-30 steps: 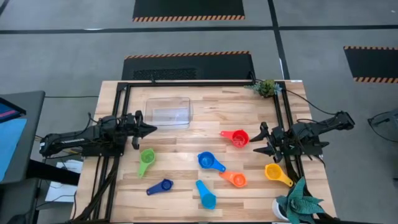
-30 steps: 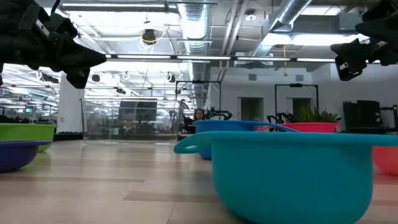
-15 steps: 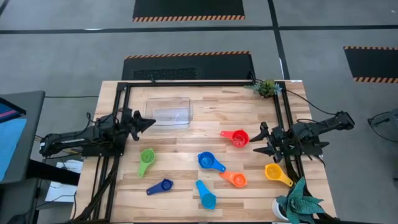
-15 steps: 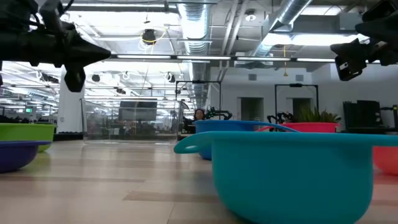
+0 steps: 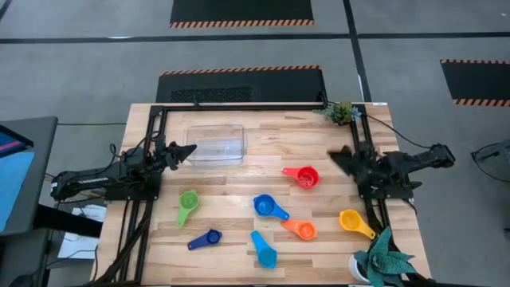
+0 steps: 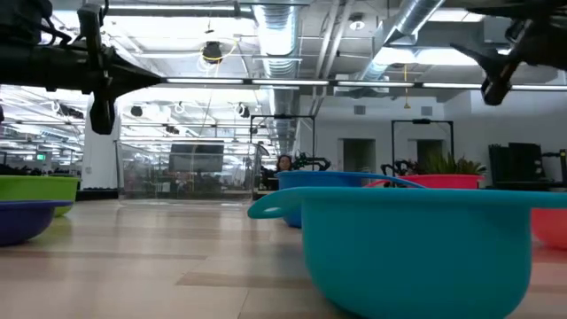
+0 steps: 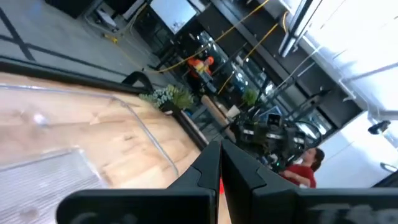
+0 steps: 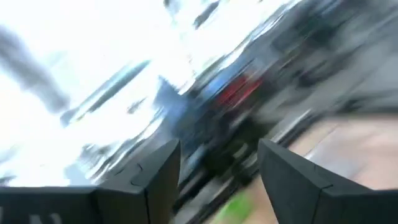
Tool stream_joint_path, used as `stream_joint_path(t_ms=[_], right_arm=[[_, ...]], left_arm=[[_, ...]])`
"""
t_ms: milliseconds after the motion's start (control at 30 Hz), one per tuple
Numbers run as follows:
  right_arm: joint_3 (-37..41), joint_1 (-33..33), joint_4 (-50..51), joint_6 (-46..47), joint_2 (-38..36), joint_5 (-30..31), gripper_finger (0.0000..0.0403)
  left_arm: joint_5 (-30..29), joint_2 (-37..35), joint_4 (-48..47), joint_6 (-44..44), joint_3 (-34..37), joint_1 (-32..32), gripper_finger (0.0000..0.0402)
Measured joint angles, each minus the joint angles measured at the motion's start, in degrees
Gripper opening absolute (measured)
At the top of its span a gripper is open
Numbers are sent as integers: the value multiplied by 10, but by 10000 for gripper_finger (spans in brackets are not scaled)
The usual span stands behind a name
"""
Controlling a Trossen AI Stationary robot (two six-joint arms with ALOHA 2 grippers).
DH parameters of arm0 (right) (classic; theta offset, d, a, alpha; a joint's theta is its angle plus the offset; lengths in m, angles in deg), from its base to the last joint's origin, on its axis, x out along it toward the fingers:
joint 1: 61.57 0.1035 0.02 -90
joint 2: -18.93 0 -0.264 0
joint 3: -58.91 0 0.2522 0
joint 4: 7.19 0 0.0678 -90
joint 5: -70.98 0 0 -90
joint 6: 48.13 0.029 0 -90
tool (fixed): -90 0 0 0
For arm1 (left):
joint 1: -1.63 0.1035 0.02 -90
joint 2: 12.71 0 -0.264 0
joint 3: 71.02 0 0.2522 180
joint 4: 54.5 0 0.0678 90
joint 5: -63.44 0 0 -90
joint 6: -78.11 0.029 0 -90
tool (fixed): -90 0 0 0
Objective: Nest measuring cups in basket
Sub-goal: Stack the blue measuring cup on top of the red measuring cup
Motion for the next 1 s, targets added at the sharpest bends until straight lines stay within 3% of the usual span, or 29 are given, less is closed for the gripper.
stream_joint_path(t_ms=[67,133,367,467,533,600,700,767,867,1000], right_arm=[[-1,-8,6,30,1,71,238],[-2,-13,11,66,0,101,238],[-3,-34,128,254,1,116,238],[-3,-37,133,283,1,116,238],[-3,-42,66,244,1,112,238],[-3,-48,-67,141,1,79,238],[-18,-55,-265,-35,23,-21,238],[-50,-55,-302,-120,46,-76,238],[-131,-55,-217,-178,89,-90,233],[-261,-55,60,-190,181,-28,221]], left_arm=[[-1,0,15,23,0,0,0],[-5,0,26,51,0,0,0],[-31,0,23,92,0,0,0],[-30,0,21,92,3,0,0],[-24,0,21,79,3,0,0],[-19,0,24,65,3,0,0],[-17,0,27,57,3,0,0],[-27,0,27,57,3,0,0],[-32,0,27,69,3,0,0],[-32,0,27,73,3,0,0]])
